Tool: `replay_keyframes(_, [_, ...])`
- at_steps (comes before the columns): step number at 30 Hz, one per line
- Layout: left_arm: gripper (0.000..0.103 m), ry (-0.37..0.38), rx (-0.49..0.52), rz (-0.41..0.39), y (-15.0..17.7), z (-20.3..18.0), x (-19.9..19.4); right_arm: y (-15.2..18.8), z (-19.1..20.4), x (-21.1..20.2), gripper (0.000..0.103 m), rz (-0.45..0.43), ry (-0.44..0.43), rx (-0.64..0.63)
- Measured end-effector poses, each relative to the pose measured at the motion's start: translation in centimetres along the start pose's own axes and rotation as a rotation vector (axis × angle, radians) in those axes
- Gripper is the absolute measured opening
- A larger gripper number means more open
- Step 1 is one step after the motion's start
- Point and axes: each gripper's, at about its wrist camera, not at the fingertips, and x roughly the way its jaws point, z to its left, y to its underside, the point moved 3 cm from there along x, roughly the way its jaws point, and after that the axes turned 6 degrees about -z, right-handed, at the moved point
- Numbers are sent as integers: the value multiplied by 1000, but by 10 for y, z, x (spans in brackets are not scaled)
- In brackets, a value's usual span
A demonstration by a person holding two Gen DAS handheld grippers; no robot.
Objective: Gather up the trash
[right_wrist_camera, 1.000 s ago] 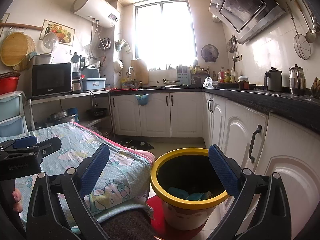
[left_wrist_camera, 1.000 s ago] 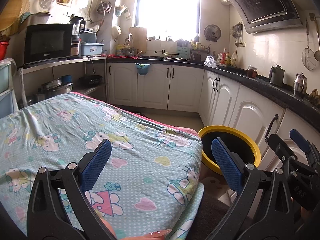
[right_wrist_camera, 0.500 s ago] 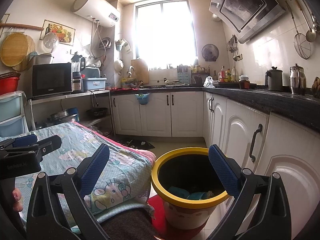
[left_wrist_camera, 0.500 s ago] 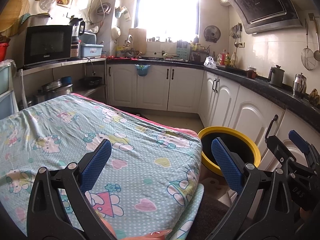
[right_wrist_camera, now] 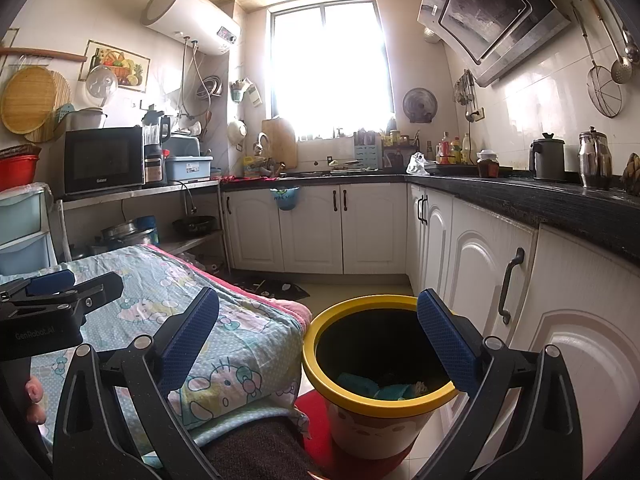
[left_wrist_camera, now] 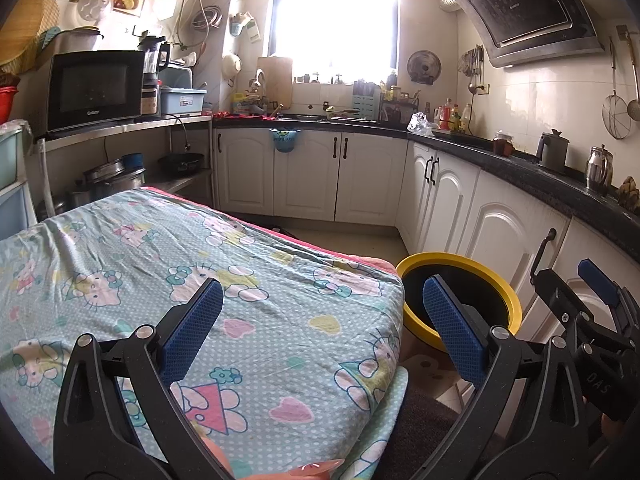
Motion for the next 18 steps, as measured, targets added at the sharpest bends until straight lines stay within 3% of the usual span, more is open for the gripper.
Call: replay_keyframes(18, [92,12,4,17,2,2,2,1,3,0,97,4,2,1])
